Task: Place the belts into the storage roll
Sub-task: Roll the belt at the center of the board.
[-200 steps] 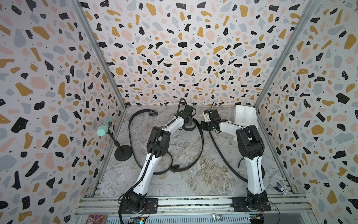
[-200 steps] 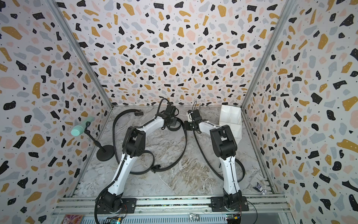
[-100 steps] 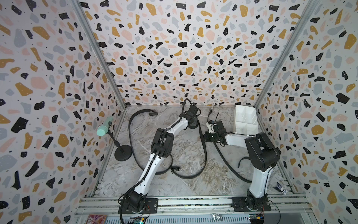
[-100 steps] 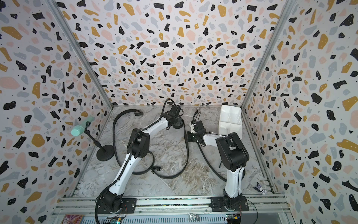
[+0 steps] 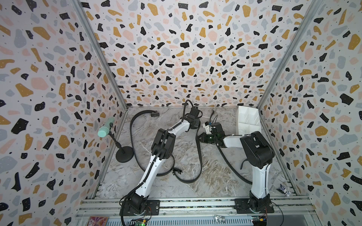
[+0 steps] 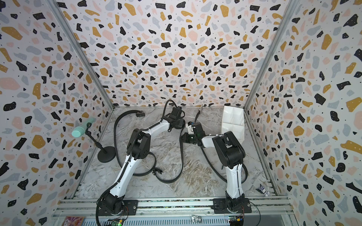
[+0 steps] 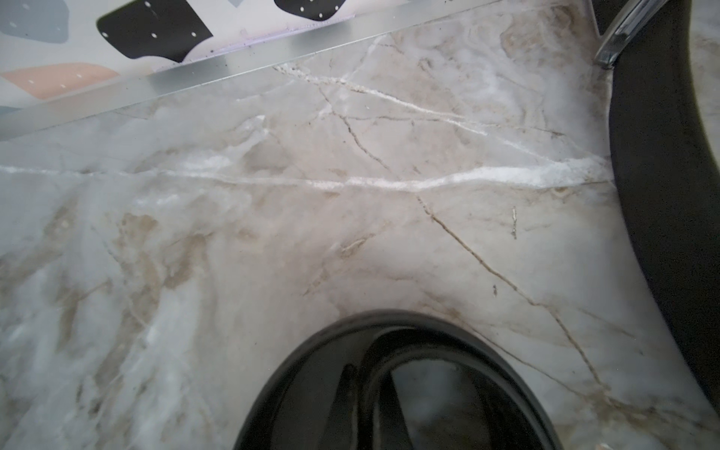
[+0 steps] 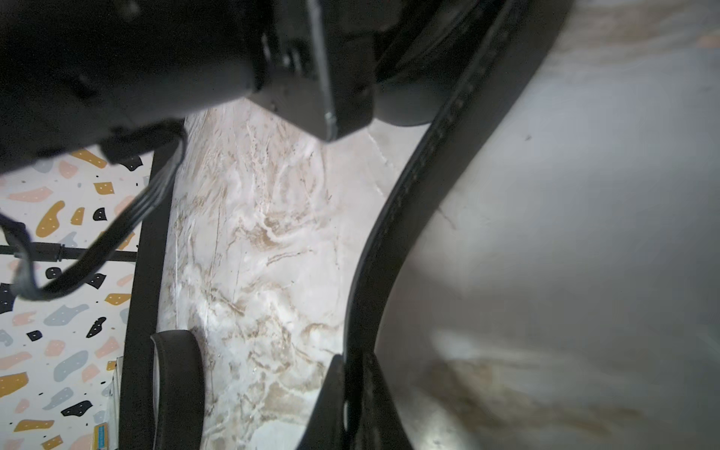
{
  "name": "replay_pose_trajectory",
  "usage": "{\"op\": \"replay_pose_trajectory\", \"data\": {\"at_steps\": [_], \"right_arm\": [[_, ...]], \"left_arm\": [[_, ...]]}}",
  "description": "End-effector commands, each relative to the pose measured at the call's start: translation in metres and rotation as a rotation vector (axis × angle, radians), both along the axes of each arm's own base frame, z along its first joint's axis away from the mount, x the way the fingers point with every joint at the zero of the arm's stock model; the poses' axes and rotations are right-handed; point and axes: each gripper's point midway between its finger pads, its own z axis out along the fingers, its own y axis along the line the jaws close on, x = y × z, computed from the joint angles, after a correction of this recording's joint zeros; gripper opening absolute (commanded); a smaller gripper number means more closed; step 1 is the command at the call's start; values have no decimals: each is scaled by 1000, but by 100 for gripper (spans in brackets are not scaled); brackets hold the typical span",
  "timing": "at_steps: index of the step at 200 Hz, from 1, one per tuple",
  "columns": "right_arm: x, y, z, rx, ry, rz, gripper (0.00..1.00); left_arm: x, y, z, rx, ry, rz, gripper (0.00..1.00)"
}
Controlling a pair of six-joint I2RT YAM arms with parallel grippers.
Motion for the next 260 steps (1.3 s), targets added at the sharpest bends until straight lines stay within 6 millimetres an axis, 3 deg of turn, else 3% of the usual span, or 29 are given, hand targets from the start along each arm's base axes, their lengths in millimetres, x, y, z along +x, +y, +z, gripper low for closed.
{"op": "replay_pose_trajectory", "data": {"at_steps": [1,63,113,136,181,222,260], "right_arm": [[10,-14,10,-10,5,9,15],[34,-35,14,-70,6,19,25],[80,-52,38,-120,-65,-35,40],[105,-56,41,-146,-85,-66,44],[141,-45,35,-135,-109,-80,53],[155,-21,35,-128,-128,-51,58],[161,-18,11,-224,-94,-67,55]], "left_arm": [[-45,-16,-69,11,192,-84,0],[-42,-11,-67,27,185,-86,0],[-40,-7,-64,31,180,-87,0],[-40,-6,-64,30,181,-86,0],[-41,-5,-63,22,180,-85,0],[-41,-5,-65,19,185,-88,0],[-41,-5,-64,16,183,-88,0]]}}
